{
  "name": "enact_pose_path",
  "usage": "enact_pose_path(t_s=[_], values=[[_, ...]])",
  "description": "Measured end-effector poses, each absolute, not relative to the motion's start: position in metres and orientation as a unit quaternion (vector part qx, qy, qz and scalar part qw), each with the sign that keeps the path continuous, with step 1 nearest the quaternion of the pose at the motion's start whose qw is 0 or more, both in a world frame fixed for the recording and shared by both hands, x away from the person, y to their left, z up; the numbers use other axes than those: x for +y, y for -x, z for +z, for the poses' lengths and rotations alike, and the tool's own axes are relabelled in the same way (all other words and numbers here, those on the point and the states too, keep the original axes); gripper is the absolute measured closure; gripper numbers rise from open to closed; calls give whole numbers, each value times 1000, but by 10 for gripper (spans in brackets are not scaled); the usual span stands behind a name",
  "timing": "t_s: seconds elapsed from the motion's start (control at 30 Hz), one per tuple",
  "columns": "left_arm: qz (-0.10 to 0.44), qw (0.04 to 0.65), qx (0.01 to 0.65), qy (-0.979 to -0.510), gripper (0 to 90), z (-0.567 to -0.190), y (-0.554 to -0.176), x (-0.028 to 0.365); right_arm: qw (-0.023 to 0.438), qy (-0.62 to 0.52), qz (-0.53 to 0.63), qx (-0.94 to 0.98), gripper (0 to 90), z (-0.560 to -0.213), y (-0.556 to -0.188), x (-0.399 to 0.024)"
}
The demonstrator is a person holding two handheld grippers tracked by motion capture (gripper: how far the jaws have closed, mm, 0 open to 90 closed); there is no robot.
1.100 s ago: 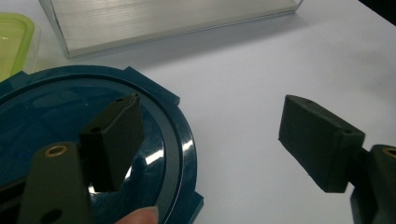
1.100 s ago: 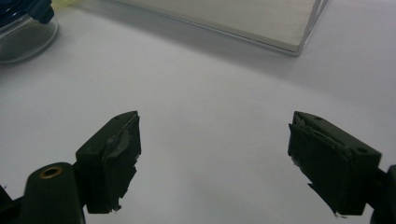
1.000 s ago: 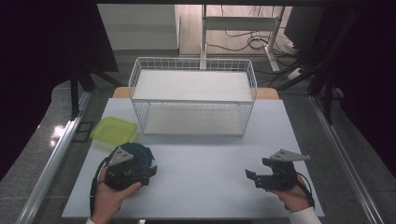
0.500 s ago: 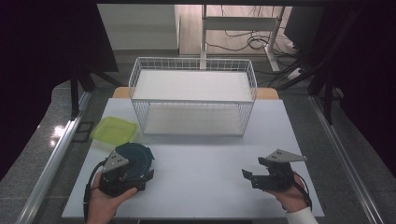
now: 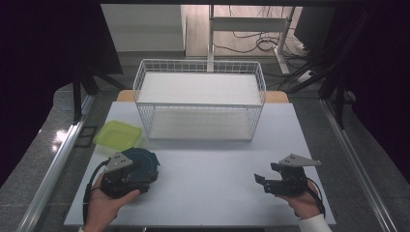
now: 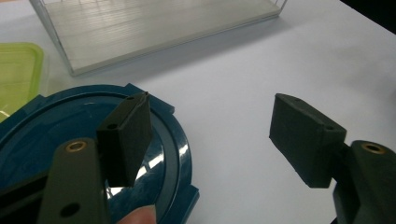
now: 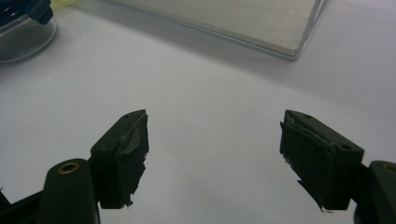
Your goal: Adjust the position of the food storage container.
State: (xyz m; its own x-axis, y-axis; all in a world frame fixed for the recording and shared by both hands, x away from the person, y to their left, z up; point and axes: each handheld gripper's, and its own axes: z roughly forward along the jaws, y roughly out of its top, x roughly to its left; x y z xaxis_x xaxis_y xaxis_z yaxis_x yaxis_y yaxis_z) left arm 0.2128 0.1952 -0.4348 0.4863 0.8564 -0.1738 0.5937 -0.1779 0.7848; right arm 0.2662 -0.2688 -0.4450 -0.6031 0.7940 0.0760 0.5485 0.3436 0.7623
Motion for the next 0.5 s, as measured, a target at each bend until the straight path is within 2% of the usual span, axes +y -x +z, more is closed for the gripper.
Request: enact_pose_path(t_s=[0.5], values=[[177,390,515,-743,335,-416,-224,240,168,-431,368,807,248,-449,-258,-273]])
